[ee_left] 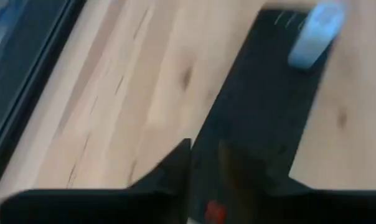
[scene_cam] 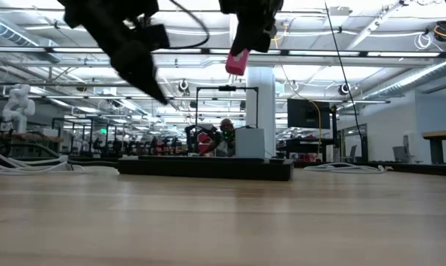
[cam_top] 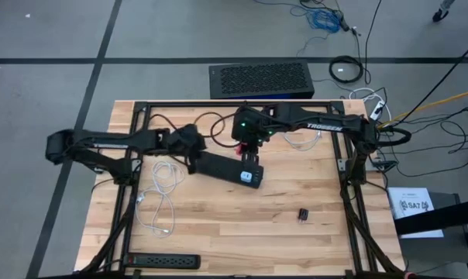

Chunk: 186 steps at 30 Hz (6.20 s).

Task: Insert USB
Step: Insert the pink charger adapter into the top left black outlet extension

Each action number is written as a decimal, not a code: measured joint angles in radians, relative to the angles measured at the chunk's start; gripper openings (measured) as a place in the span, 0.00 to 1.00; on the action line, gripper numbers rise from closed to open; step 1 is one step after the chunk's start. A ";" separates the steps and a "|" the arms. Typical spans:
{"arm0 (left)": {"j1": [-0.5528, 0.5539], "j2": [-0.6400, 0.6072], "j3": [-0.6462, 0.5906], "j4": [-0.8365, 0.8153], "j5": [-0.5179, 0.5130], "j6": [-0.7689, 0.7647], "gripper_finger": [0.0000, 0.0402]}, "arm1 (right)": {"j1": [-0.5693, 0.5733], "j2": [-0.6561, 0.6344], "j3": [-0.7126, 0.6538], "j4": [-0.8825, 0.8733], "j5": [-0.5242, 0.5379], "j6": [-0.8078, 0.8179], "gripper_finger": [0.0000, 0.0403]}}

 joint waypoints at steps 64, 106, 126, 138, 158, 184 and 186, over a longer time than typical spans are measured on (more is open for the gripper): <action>-0.009 0.166 -0.375 0.410 -0.022 -0.554 0.00 | 0.036 0.286 -0.069 0.238 0.083 0.125 0.29; -0.029 0.168 -0.376 0.427 -0.042 -0.550 0.00 | 0.044 0.360 -0.140 0.327 0.127 0.106 0.29; -0.029 0.168 -0.376 0.430 -0.042 -0.551 0.00 | 0.041 0.347 -0.219 0.421 0.126 0.057 0.43; -0.030 0.168 -0.374 0.438 -0.019 -0.556 0.00 | 0.034 0.292 -0.227 0.424 0.127 0.034 0.50; -0.029 0.168 -0.374 0.493 -0.030 -0.577 0.00 | 0.034 0.134 -0.313 0.371 0.130 0.015 0.12; -0.003 0.099 -0.374 0.545 -0.124 -0.526 0.00 | 0.022 0.119 -0.362 0.448 0.152 0.000 0.00; 0.010 0.073 -0.374 0.544 -0.124 -0.509 0.00 | 0.012 0.099 -0.363 0.454 0.163 -0.005 0.00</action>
